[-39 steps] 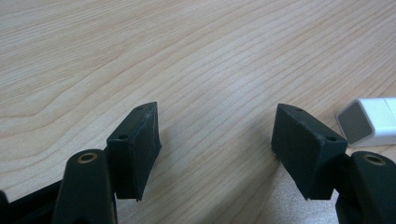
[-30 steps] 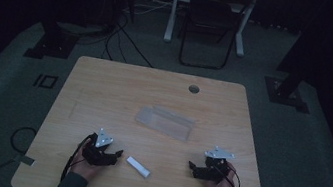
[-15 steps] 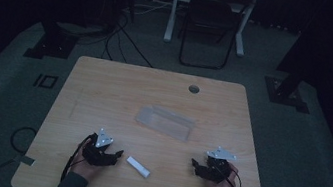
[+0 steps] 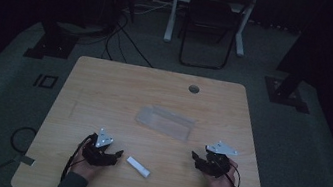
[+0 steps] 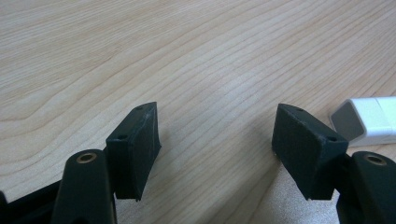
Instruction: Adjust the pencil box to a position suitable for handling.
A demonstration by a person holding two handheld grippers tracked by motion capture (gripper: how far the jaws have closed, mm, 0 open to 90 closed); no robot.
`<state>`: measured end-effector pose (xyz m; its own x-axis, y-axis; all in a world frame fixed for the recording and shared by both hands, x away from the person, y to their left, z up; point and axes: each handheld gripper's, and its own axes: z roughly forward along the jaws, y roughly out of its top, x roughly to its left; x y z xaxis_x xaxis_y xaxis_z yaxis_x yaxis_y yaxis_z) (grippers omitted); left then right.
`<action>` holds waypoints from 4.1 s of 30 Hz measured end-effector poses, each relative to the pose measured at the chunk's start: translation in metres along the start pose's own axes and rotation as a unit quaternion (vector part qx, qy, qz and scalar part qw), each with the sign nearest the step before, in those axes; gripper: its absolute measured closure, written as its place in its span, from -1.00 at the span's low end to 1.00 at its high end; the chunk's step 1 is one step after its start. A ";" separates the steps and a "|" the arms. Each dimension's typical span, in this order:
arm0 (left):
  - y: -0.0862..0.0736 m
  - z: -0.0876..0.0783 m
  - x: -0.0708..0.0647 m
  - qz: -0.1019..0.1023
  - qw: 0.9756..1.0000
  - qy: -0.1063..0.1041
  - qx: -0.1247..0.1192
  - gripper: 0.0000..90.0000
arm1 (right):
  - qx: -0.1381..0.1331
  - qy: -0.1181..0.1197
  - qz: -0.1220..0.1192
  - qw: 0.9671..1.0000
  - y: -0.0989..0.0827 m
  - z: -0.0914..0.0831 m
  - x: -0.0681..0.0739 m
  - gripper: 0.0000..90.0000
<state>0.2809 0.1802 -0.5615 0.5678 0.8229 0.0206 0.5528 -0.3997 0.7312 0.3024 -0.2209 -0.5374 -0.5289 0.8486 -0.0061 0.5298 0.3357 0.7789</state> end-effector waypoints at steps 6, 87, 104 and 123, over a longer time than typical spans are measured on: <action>0.000 0.000 0.000 0.001 1.000 -0.001 0.000 -0.29 | -0.005 -0.003 0.001 1.000 0.013 0.003 0.001 -0.01; 0.000 -0.003 -0.011 0.033 0.999 0.023 0.001 -0.28 | 0.046 0.006 0.071 0.996 0.058 0.093 0.005 0.71; 0.001 -0.006 -0.006 0.023 0.998 0.065 0.000 -0.45 | 0.049 0.038 0.032 0.998 0.068 0.104 0.035 0.82; 0.000 -0.008 -0.004 0.023 0.997 0.076 0.001 -0.60 | 0.058 0.058 -0.003 0.997 0.081 0.122 0.067 0.88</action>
<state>0.2744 0.1801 -0.5560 0.4931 0.8556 0.1579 0.5294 -0.4390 0.7259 0.3912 -0.0870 -0.5511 -0.6015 0.7960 0.0677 0.5961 0.3908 0.7014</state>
